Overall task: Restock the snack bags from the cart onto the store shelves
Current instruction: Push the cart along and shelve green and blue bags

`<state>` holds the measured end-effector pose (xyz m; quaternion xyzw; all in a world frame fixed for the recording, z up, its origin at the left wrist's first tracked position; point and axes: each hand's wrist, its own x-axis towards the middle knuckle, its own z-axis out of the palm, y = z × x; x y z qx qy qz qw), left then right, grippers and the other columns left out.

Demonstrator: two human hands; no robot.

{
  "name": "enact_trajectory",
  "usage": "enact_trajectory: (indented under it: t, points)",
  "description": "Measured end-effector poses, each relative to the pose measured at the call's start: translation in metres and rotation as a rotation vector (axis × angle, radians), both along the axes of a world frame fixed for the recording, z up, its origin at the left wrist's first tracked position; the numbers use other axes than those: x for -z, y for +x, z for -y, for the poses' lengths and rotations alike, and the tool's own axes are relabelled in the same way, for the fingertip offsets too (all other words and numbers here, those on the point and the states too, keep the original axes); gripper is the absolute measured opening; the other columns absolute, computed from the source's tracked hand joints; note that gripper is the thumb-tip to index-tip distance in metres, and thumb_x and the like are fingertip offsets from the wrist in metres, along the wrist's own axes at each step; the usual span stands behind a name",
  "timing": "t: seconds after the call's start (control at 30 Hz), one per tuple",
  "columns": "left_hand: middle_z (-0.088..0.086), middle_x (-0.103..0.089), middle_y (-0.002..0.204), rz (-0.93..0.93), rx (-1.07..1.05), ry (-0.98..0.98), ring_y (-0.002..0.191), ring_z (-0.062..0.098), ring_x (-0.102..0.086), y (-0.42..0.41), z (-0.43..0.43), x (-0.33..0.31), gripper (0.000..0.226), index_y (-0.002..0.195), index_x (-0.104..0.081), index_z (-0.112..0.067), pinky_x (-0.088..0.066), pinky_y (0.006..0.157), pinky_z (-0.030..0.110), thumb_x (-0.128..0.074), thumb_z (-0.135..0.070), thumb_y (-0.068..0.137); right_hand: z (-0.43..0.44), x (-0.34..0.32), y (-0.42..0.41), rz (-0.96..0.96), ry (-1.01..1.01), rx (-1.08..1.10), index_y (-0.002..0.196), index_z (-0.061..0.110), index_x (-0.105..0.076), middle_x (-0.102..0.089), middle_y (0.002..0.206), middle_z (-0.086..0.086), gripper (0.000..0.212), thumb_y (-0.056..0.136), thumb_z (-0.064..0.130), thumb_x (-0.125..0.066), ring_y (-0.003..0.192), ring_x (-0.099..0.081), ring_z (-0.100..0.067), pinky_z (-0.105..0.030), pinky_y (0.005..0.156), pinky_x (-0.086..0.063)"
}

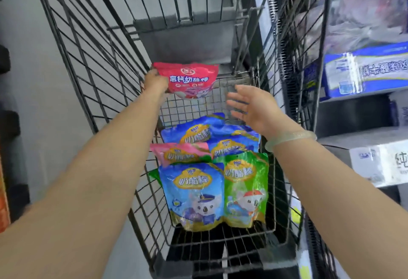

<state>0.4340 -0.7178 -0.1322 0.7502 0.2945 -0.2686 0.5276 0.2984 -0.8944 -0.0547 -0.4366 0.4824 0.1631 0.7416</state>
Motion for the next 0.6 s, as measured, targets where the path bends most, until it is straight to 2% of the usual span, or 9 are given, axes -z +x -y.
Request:
enact_trajectory:
  t: [0.07,0.13,0.2,0.23,0.3,0.33,0.4,0.5,0.6]
  points:
    - [0.003,-0.063,0.100,-0.024,-0.084,-0.081,0.078,0.018,-0.061,0.001,0.003,0.003,0.037,0.123,-0.048,-0.016,-0.049,0.053,0.023,-0.042,0.001,0.090,-0.001,0.003,0.002,-0.021,-0.006,0.014,0.109,0.012,-0.050,-0.058,0.122,-0.013,0.014,0.097,0.014,-0.042,0.091,-0.061,-0.019,-0.028,0.064,-0.048]
    - [0.005,-0.060,0.122,-0.042,-0.129,-0.098,0.081,0.016,-0.062,0.001,0.002,0.002,0.043,0.134,-0.039,-0.020,-0.052,0.053,0.026,-0.044,-0.005,0.094,-0.002,0.004,0.004,-0.033,-0.018,0.013,0.111,0.011,-0.050,-0.055,0.131,-0.015,0.016,0.097,0.014,-0.043,0.105,-0.059,-0.026,-0.030,0.068,-0.048]
    - [0.009,-0.053,0.134,-0.058,-0.099,-0.048,0.103,0.022,-0.061,0.002,0.001,0.003,0.038,0.132,-0.041,-0.016,-0.055,0.075,0.037,-0.046,-0.011,0.096,-0.004,0.003,0.006,-0.040,-0.045,-0.017,0.118,0.012,-0.050,-0.054,0.133,-0.014,0.022,0.096,0.014,-0.043,0.108,-0.057,-0.026,-0.032,0.074,-0.048]
    - [0.010,-0.052,0.135,-0.056,-0.074,-0.005,0.110,0.024,-0.057,0.003,-0.001,0.004,0.034,0.130,-0.044,-0.014,-0.051,0.087,0.042,-0.048,-0.013,0.096,-0.005,0.003,0.008,-0.040,-0.060,-0.037,0.119,0.012,-0.050,-0.054,0.133,-0.013,0.023,0.096,0.014,-0.044,0.110,-0.057,-0.027,-0.034,0.078,-0.049]
    - [0.012,-0.054,0.133,-0.014,-0.001,0.070,0.103,0.019,-0.054,0.001,-0.003,0.004,0.022,0.115,-0.055,-0.013,-0.047,0.096,0.042,-0.053,-0.014,0.094,-0.007,0.003,0.011,-0.037,-0.083,-0.064,0.117,0.013,-0.051,-0.055,0.132,-0.014,0.022,0.096,0.014,-0.045,0.112,-0.058,-0.028,-0.035,0.080,-0.050]
    - [0.011,-0.057,0.129,0.008,0.045,0.093,0.099,0.018,-0.053,-0.001,-0.004,0.006,0.010,0.100,-0.060,-0.017,-0.048,0.096,0.040,-0.054,-0.013,0.092,-0.009,0.003,0.013,-0.037,-0.094,-0.076,0.119,0.012,-0.051,-0.055,0.131,-0.014,0.025,0.095,0.014,-0.047,0.110,-0.059,-0.027,-0.036,0.081,-0.051]
    - [0.006,-0.061,0.115,0.035,0.134,0.124,0.098,0.019,-0.054,-0.007,-0.004,0.007,0.026,0.072,-0.049,-0.025,-0.047,0.087,0.034,-0.053,-0.010,0.092,-0.012,0.005,0.014,-0.051,-0.118,-0.094,0.125,0.011,-0.050,-0.057,0.127,-0.013,0.032,0.094,0.013,-0.050,0.105,-0.061,-0.025,-0.042,0.092,-0.050]
    - [0.002,-0.056,0.102,0.106,0.240,0.124,0.094,0.016,-0.052,-0.017,-0.003,0.008,0.034,0.065,-0.041,-0.026,-0.041,0.076,0.025,-0.047,-0.009,0.094,-0.018,0.011,0.013,-0.077,-0.145,-0.095,0.130,0.013,-0.044,-0.055,0.115,-0.009,0.041,0.091,0.010,-0.054,0.095,-0.059,-0.021,-0.043,0.099,-0.047]
    - [0.004,-0.067,0.096,0.122,0.244,0.013,0.088,0.020,-0.066,-0.027,0.001,0.000,0.030,0.069,-0.042,-0.026,-0.050,0.066,0.024,-0.044,-0.014,0.096,-0.023,0.016,0.010,-0.125,-0.162,-0.105,0.142,0.015,-0.026,-0.051,0.113,-0.007,0.060,0.090,0.006,-0.055,0.097,-0.057,-0.022,-0.041,0.092,-0.048]
